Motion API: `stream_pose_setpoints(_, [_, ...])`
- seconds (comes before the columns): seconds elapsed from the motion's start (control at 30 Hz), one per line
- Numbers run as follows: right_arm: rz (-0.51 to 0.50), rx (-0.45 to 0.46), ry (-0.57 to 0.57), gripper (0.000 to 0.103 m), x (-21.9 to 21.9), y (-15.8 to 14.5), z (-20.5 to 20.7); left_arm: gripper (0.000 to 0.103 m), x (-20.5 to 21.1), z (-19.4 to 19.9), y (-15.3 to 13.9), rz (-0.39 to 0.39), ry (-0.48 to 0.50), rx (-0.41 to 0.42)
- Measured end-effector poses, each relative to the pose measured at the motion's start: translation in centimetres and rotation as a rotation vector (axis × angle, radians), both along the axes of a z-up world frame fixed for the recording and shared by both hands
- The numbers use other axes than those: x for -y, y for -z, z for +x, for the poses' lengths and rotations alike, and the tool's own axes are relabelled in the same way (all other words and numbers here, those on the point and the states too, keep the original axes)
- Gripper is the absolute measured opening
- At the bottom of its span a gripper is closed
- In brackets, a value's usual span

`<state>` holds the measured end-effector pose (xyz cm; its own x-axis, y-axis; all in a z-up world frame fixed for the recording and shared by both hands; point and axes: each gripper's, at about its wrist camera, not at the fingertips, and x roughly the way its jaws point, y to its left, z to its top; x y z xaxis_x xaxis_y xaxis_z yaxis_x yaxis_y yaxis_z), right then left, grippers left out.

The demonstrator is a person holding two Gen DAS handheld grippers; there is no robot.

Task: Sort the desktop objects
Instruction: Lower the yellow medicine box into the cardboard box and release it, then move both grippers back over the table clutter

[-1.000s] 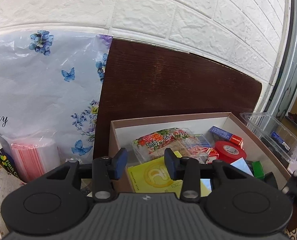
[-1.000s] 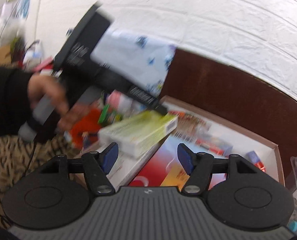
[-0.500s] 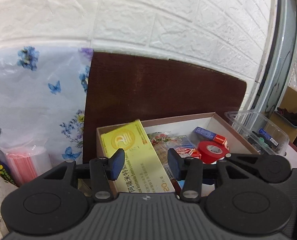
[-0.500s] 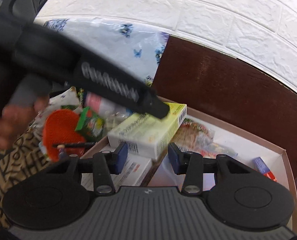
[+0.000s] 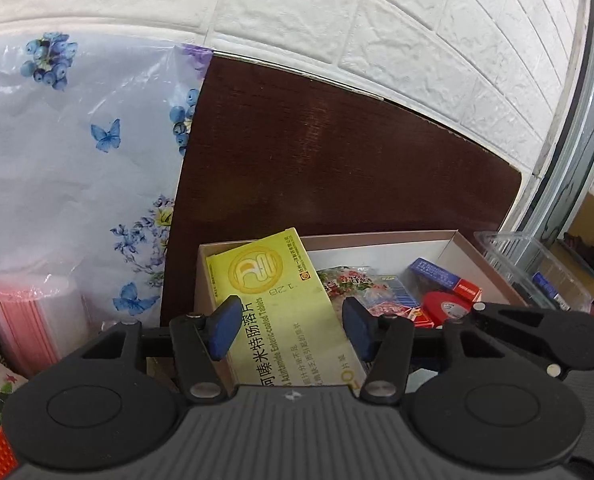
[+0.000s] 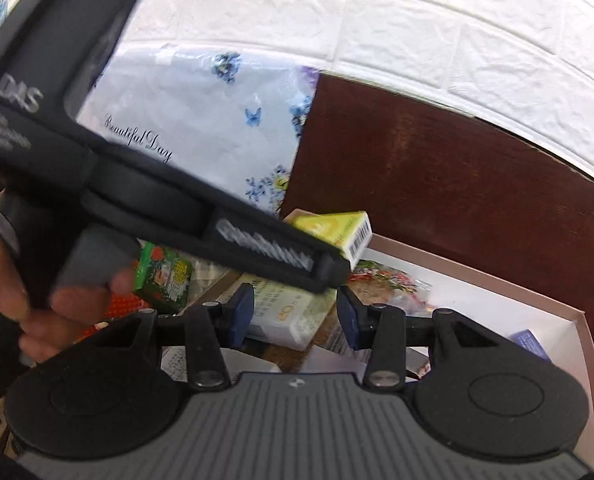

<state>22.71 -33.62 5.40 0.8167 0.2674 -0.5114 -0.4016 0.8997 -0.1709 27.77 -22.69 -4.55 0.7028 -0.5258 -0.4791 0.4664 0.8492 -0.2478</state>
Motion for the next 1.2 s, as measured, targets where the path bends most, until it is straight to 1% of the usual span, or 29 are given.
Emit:
stream_pose_setpoints(0.07, [0.023, -0.04, -0.001, 0.049, 0.0, 0.0, 0.4, 0.059, 0.2, -0.2, 0.1, 0.019, 0.006, 0.016])
stream_pose_setpoints(0.1, [0.037, -0.072, -0.002, 0.052, 0.1, 0.2, 0.8, 0.059, 0.4, -0.2, 0.3, 0.038, 0.008, 0.023])
stream_pose_setpoints(0.13, [0.046, -0.084, 0.003, 0.053, 0.1, 0.3, 1.1, 0.06, 0.6, -0.3, 0.4, 0.053, 0.009, 0.039])
stream_pose_setpoints(0.2, [0.052, -0.088, 0.016, 0.054, 0.0, 0.4, 1.3, 0.061, 0.8, -0.4, 0.5, 0.066, 0.01, 0.053])
stream_pose_setpoints(0.3, [0.048, -0.085, 0.03, 0.056, -0.2, 0.6, 0.6, 0.063, 0.5, -0.8, 0.1, 0.06, 0.03, 0.033])
stream_pose_setpoints(0.33, [0.043, -0.074, 0.037, 0.058, -0.3, 0.5, 0.0, 0.069, 0.1, -1.2, -0.3, 0.05, 0.038, 0.017])
stream_pose_setpoints(0.37, [0.039, -0.054, 0.045, 0.063, -0.5, 0.3, -0.6, 0.072, -0.3, -1.8, -0.8, 0.037, 0.054, 0.006])
stream_pose_setpoints(0.4, [0.043, -0.031, 0.056, 0.065, -0.6, -0.1, -1.4, 0.082, -0.9, -2.8, -1.3, 0.026, 0.061, 0.01])
stream_pose_setpoints(0.43, [0.05, -0.009, 0.069, 0.071, -0.4, -0.4, -2.6, 0.089, -1.7, -4.0, -1.8, 0.015, 0.05, 0.032])
stream_pose_setpoints(0.47, [0.056, 0.017, 0.078, 0.08, -0.4, -0.9, -3.9, 0.091, -2.5, -5.4, -2.2, 0.004, 0.032, 0.067])
stream_pose_setpoints(0.53, [0.053, 0.085, 0.087, 0.09, -0.9, -1.5, -6.6, 0.099, -4.5, -8.4, -2.5, -0.016, 0.016, 0.141])
stream_pose_setpoints(0.57, [0.039, 0.113, 0.081, 0.091, -1.4, -1.7, -7.9, 0.099, -5.5, -9.9, -2.3, -0.025, 0.01, 0.167])
stream_pose_setpoints(0.63, [0.01, 0.154, 0.057, 0.091, -2.6, -1.8, -10.4, 0.1, -7.4, -12.4, -1.8, -0.031, -0.016, 0.181])
stream_pose_setpoints(0.73, [-0.016, 0.185, 0.003, 0.091, -5.0, -1.1, -13.5, 0.1, -9.8, -15.4, -0.3, -0.037, -0.085, 0.156])
stream_pose_setpoints(0.83, [-0.038, 0.192, -0.054, 0.091, -7.8, 0.2, -15.4, 0.1, -12.5, -16.9, 1.4, -0.045, -0.171, 0.104])
stream_pose_setpoints(0.93, [-0.035, 0.152, -0.119, 0.091, -10.5, 1.8, -16.5, 0.099, -14.8, -17.3, 2.4, -0.039, -0.246, 0.072])
stream_pose_setpoints(1.0, [-0.041, 0.121, -0.145, 0.09, -12.3, 2.8, -16.8, 0.099, -16.0, -17.2, 2.7, -0.047, -0.263, 0.065])
stream_pose_setpoints(1.07, [-0.043, 0.091, -0.153, 0.089, -13.7, 3.9, -17.2, 0.098, -16.5, -16.7, 2.8, -0.054, -0.264, 0.052])
stream_pose_setpoints(1.13, [-0.044, 0.066, -0.142, 0.088, -14.6, 5.0, -16.9, 0.095, -16.4, -16.3, 3.2, -0.059, -0.236, 0.043])
stream_pose_setpoints(1.2, [-0.049, 0.046, -0.12, 0.086, -14.9, 5.8, -16.4, 0.094, -16.1, -15.7, 3.9, -0.046, -0.226, 0.029])
